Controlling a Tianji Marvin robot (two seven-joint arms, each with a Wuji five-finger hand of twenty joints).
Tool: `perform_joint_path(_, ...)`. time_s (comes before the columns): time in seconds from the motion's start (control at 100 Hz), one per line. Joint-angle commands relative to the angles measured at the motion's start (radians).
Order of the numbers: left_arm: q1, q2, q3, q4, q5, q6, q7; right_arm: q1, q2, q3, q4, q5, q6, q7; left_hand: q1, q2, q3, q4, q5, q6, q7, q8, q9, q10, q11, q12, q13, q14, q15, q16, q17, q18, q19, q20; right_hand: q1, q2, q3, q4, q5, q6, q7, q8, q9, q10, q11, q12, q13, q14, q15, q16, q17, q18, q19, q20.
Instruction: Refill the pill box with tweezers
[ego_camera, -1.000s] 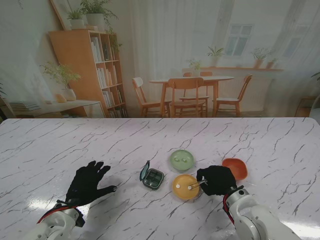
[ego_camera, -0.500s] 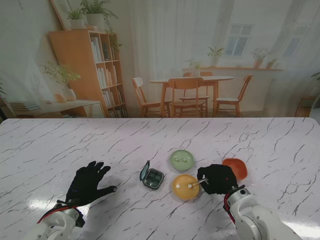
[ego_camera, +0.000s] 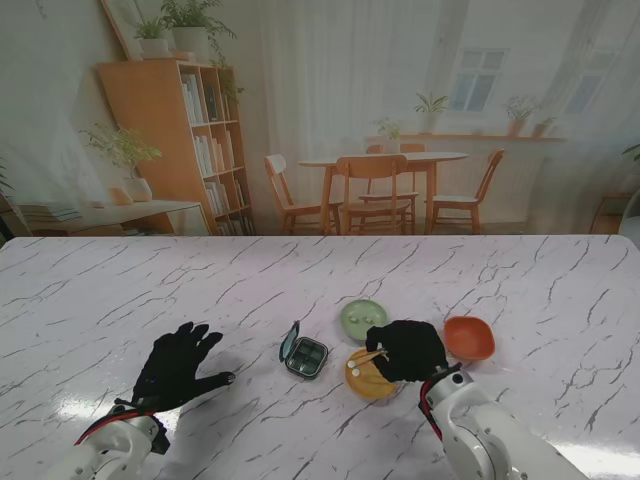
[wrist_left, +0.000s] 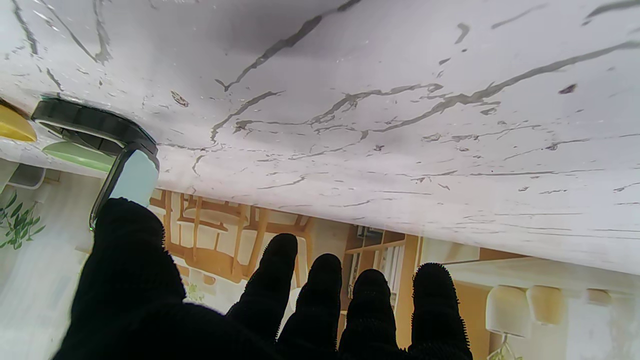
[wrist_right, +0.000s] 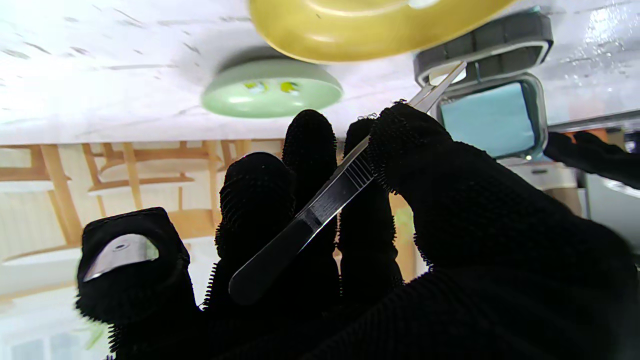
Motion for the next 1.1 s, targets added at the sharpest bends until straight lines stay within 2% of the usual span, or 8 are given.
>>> perform_joint_path(0.0, 0.003, -0.002, 0.000, -0.004, -0.001, -0.029, -0.014, 0.018, -0.023, -0.024, -0.002, 0.004, 0.004, -0.013, -0.030, 0.039, -0.021, 0.014, 0.010, 0.012, -0.004, -0.015, -0.021, -0.003, -0.014, -0.008, -0.038, -0.024, -0.002, -0.008, -0.005, -0.028, -0.026, -0.010, 0.032, 0.042, 0.039, -0.020, 0.097, -0.076, 0.113, 0.065, 0.037, 0.046, 0.041, 0.008, 0.033, -0.119, 0.037, 0.011, 0.026, -0.613, 0.125, 0.004)
perform_joint_path(0.32, 0.011, -0.002, -0.011, -0.009, 0.001, -0.033, -0.016, 0.113, -0.042, -0.158, 0.051, 0.053, 0.070, -0.036, -0.031, 0.036, -0.020, 0.015, 0.013, 0.011, -0.003, -0.013, -0.017, -0.004, -0.014, -0.005, -0.034, -0.023, -0.005, -0.008, -0.005, -0.028, -0.023, -0.008, 0.034, 0.042, 0.035, -0.020, 0.088, -0.076, 0.105, 0.058, 0.030, 0.045, 0.036, 0.001, 0.029, -0.121, 0.035, 0.008, 0.025, -0.620, 0.124, -0.001)
perform_joint_path(0.57, 0.016, -0.003, -0.013, -0.006, 0.001, -0.035, -0.007, 0.172, -0.059, -0.233, 0.101, 0.096, 0.120, -0.044, -0.030, 0.038, -0.019, 0.014, 0.013, 0.012, -0.003, -0.013, -0.018, -0.003, -0.015, -0.005, -0.036, -0.024, -0.005, -0.007, -0.006, -0.028, -0.021, -0.007, 0.037, 0.042, 0.031, -0.021, 0.080, -0.070, 0.099, 0.051, 0.025, 0.045, 0.028, -0.005, 0.025, -0.122, 0.031, 0.005, 0.024, -0.621, 0.123, -0.003)
perform_joint_path(0.79, 0.021, -0.004, -0.017, -0.006, -0.002, -0.035, -0.001, 0.198, -0.071, -0.262, 0.133, 0.135, 0.134, -0.050, -0.028, 0.040, -0.019, 0.014, 0.013, 0.012, -0.003, -0.013, -0.020, -0.002, -0.016, -0.005, -0.037, -0.023, -0.004, -0.007, -0.005, -0.030, -0.021, -0.007, 0.042, 0.024, 0.032, -0.024, 0.059, -0.059, 0.087, 0.042, 0.009, 0.047, 0.009, -0.013, 0.006, -0.112, 0.017, 0.001, 0.007, -0.619, 0.108, -0.008)
perform_joint_path(1.09, 0.026, -0.006, -0.022, -0.005, -0.007, -0.036, 0.005, 0.198, -0.066, -0.266, 0.115, 0.137, 0.132, -0.013, -0.026, 0.039, -0.020, 0.014, 0.017, 0.013, -0.001, -0.012, -0.016, 0.000, -0.013, -0.006, -0.034, -0.023, 0.001, -0.006, -0.003, -0.035, -0.016, -0.005, 0.024, -0.015, 0.046, -0.031, 0.002, -0.032, 0.053, 0.030, -0.027, 0.049, -0.025, -0.016, -0.028, -0.103, -0.005, 0.001, -0.026, -0.605, 0.083, -0.010)
